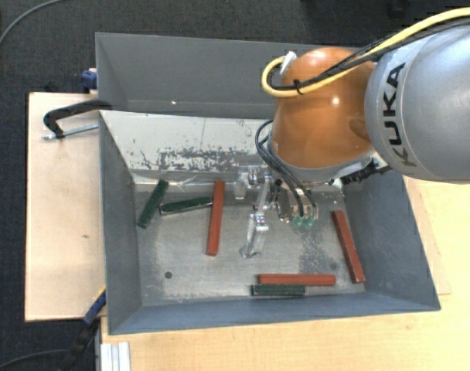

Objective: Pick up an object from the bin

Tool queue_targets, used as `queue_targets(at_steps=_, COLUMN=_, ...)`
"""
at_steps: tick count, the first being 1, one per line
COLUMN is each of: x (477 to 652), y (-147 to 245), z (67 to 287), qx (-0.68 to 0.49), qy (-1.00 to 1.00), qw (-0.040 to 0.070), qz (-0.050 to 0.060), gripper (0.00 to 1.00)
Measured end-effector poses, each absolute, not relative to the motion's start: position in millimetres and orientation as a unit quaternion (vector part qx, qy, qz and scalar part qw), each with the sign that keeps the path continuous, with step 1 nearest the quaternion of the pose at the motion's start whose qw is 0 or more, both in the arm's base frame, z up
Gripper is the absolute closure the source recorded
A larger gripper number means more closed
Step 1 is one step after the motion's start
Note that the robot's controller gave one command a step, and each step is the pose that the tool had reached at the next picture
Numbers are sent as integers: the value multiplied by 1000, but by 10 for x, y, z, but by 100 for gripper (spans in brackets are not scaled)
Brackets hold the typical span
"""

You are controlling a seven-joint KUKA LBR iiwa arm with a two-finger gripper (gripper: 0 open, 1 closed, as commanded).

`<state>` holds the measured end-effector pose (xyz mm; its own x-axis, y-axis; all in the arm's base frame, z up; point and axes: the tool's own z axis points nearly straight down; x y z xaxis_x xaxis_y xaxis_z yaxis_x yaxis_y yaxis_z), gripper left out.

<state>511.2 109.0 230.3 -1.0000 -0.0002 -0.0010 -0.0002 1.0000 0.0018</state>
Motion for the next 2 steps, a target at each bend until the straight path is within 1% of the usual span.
queue_targets(at_steps=1, x=5441, y=1386, z=1243, qx=-218, qy=976, qw=-1, qz=1, gripper=0)
queue_targets(at_steps=2, x=5521, y=1485, z=722, qx=-427, qy=904, qw=-1, qz=1, gripper=0)
